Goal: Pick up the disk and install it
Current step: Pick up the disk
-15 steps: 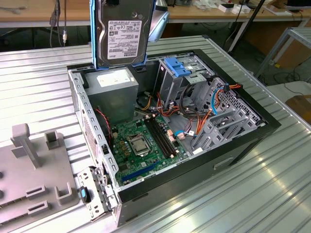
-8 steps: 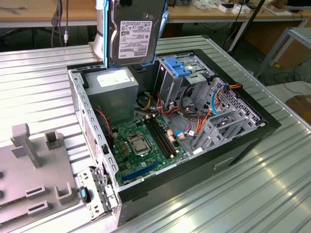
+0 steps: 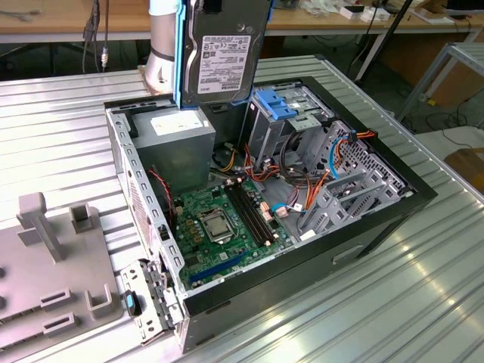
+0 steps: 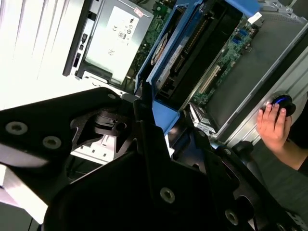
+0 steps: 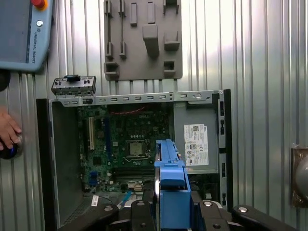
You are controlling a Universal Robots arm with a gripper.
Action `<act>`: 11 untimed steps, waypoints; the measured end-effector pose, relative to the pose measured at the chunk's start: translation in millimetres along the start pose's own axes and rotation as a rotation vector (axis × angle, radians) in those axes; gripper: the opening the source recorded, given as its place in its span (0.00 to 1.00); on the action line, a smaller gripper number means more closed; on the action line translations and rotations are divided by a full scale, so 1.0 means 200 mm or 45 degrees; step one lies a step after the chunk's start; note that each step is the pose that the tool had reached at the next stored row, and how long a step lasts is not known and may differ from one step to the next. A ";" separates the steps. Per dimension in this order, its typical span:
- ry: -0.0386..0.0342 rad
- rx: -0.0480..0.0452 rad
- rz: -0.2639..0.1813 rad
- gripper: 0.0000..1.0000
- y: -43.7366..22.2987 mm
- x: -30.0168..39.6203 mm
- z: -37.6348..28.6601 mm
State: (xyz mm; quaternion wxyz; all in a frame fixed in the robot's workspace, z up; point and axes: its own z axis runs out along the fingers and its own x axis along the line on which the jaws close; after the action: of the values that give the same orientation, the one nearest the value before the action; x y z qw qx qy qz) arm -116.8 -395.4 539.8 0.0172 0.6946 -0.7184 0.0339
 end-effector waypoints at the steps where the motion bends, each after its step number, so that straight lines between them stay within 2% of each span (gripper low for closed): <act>1: 0.0006 0.000 0.000 0.37 -0.005 0.002 0.001; 11: 0.0048 0.000 0.000 0.37 -0.071 0.014 0.012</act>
State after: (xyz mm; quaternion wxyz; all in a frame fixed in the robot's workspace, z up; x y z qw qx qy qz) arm -102.7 -398.8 537.9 0.0185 0.6945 -0.7184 0.0353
